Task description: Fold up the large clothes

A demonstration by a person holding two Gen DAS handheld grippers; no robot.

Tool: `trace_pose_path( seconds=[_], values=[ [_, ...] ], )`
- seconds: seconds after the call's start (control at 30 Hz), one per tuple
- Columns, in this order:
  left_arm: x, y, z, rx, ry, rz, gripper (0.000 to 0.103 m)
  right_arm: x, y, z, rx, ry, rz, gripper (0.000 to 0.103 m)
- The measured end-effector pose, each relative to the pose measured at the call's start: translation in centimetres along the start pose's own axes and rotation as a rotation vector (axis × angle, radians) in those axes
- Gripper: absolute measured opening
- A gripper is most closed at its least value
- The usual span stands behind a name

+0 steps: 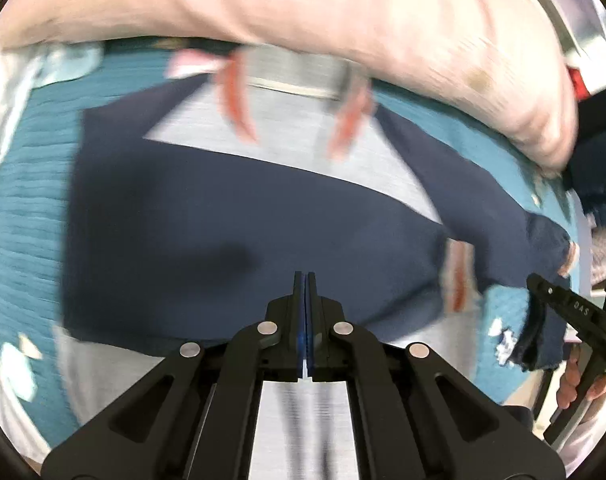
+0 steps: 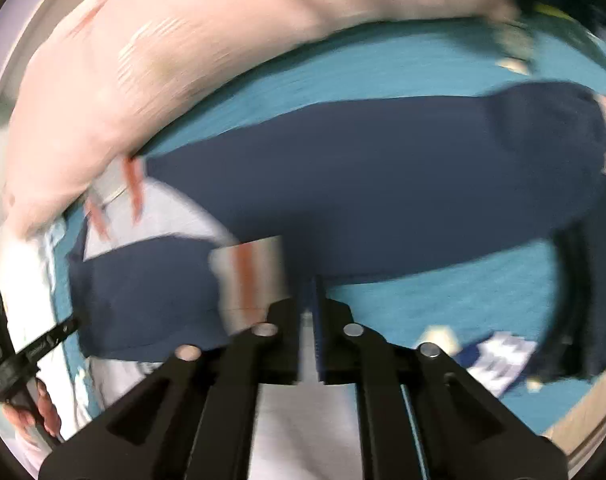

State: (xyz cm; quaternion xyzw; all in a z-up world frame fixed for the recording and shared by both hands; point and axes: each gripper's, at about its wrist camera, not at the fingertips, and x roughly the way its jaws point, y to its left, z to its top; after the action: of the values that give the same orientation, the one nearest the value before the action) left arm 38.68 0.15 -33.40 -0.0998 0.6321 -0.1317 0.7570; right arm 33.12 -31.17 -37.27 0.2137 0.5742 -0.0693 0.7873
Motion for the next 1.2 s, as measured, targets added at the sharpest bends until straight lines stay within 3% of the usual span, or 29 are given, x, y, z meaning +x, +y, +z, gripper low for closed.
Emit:
trace_pose_path(
  seconds=[0.03,0.1,0.33,0.53,0.63,0.77,0.9,0.97,1.03,1.13,1.2],
  values=[
    [0.9,-2.4,-0.2,0.012,0.015,-0.013,0.001,-0.8,-1.9,0.1,0.031,-0.019,-0.013,0.048],
    [2.7,-5.6,-0.4,0.036,0.035,-0.026,0.001,-3.1,-6.0,0.3,0.094,-0.094,-0.055,0.061],
    [8.4,-14.1,-0.2,0.088,0.096,-0.064,0.001,-6.7,-18.4,1.0,0.231,-0.155,-0.161,0.069],
    [14.2,-16.0,0.5,0.09,0.161,0.008,0.0,-7.0,-26.3,4.2,0.348,-0.16,-0.169,0.069],
    [14.8,-15.1,0.2,0.021,0.133,-0.035,0.001,-6.6,-28.5,6.1,0.397,-0.157,-0.143,0.069],
    [14.9,-14.5,0.1,0.017,0.132,-0.067,0.001,-5.0,-29.4,8.1,0.419,-0.138,-0.116,0.069],
    [14.9,-14.8,0.0,0.03,0.132,-0.051,0.001,-3.5,-29.8,9.1,0.45,-0.126,-0.097,0.069],
    [14.7,-14.9,0.1,0.049,0.131,-0.039,0.001,-2.9,-30.0,9.4,0.463,-0.124,-0.085,0.063],
    [14.7,-15.1,0.1,0.058,0.129,-0.028,0.001,-2.7,-29.8,9.5,0.457,-0.133,-0.034,0.024],
    [14.7,-15.2,0.1,0.059,0.132,-0.02,0.001,-3.6,-29.1,9.4,0.442,-0.151,-0.024,0.014],
    [14.8,-15.4,0.1,0.075,0.132,-0.008,0.002,-4.7,-28.8,8.9,0.452,-0.174,-0.012,0.013]
  ],
)
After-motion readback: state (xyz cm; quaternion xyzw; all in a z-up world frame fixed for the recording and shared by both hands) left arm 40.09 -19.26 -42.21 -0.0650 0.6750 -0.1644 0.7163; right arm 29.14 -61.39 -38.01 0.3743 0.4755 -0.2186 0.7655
